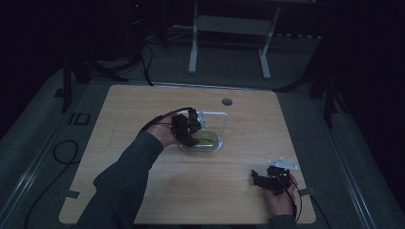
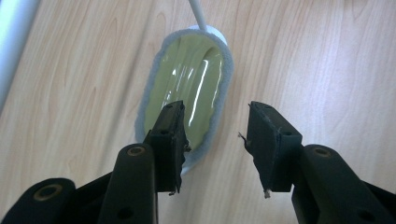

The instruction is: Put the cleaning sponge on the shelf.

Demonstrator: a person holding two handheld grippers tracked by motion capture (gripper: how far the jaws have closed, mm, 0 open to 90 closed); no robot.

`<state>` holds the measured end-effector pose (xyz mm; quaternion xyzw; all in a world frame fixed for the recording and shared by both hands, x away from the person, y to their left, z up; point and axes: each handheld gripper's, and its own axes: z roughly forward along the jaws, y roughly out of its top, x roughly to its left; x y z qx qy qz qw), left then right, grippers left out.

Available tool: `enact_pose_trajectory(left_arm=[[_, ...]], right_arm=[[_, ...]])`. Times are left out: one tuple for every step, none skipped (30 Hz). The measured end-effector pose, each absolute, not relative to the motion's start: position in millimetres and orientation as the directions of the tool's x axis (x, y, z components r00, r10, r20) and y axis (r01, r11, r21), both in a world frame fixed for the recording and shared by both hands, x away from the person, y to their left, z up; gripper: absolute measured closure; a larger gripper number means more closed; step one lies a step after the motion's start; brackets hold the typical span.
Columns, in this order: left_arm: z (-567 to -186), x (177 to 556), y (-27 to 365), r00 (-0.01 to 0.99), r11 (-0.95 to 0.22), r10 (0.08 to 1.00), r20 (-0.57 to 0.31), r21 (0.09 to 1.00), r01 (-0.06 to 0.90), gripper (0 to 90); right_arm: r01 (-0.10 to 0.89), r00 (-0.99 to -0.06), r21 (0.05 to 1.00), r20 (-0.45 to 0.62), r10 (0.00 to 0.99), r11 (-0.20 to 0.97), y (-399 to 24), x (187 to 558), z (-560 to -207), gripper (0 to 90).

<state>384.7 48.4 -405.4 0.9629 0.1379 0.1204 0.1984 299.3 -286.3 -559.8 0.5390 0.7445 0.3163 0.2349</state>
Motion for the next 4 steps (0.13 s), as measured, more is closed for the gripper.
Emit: enact_pose_trajectory(left_arm=[[-405.4,384.7,48.4,0.933,-0.883,0.313,0.177,0.415,0.218,57.0],[-404.5,382.3,50.3,0.93,-0.878,0.325,0.174,0.421,0.228,57.0],[-403.4,378.1,54.2,0.921,-0.864,0.348,0.173,0.442,0.243,57.0],[-403.4,378.1,54.2,0.921,-0.864,0.348,0.173,0.442,0.243,57.0]], right_arm=[[0.654,-0.309,0.724,-0.009,0.951,0.219,-286.4,299.3,-559.8,13.6],[0.654,-0.309,0.724,-0.009,0.951,0.219,-286.4,299.3,-559.8,13.6],[0.654,-0.309,0.724,-0.009,0.951,0.219,-286.4,299.3,-559.8,13.6],[0.654,-0.309,0.724,-0.009,0.951,0.219,-286.4,299.3,-559.8,13.6]])
